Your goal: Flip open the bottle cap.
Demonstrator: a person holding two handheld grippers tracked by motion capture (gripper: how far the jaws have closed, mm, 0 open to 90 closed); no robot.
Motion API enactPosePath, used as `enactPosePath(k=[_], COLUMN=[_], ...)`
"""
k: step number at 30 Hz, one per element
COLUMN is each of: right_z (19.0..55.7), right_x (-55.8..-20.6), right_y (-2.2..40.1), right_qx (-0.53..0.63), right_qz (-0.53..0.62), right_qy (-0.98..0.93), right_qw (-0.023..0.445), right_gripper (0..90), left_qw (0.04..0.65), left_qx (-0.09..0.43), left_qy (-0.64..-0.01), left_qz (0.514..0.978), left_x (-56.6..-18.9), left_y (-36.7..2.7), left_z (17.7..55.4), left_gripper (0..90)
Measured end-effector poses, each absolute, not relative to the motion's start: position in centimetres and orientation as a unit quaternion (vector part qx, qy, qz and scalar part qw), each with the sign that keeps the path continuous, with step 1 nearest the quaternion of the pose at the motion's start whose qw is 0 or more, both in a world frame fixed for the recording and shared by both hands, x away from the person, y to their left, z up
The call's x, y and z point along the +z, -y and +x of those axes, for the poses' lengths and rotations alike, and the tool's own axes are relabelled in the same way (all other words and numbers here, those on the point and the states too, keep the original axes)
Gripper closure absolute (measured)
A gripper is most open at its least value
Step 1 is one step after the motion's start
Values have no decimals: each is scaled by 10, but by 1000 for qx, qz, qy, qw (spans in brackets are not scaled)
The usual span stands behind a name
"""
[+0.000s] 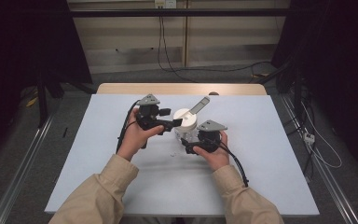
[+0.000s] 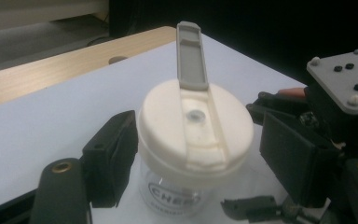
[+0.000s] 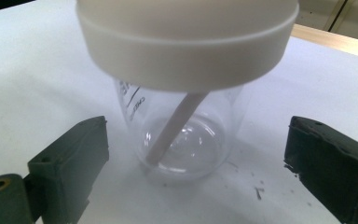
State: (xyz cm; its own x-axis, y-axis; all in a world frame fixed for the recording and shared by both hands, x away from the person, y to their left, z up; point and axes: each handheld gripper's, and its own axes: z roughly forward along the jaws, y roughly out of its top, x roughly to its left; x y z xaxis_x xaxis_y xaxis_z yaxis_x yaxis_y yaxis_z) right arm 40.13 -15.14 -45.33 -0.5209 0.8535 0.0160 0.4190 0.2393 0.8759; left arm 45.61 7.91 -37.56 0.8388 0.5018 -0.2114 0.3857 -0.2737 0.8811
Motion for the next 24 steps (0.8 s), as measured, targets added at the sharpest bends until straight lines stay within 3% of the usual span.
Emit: enactPosePath(k=[24], right_z=[360], right_x=[-449], right_y=[189], right_qx=[461], right_qz=[413], right_qy=[-755], right_qw=[217], right_gripper=[63], left_qw=[518], left_qx=[64], left_qy=[-293], left_qz=[801], left_x=[-408], left_y=[-134], left_z=[415], left_gripper=[158])
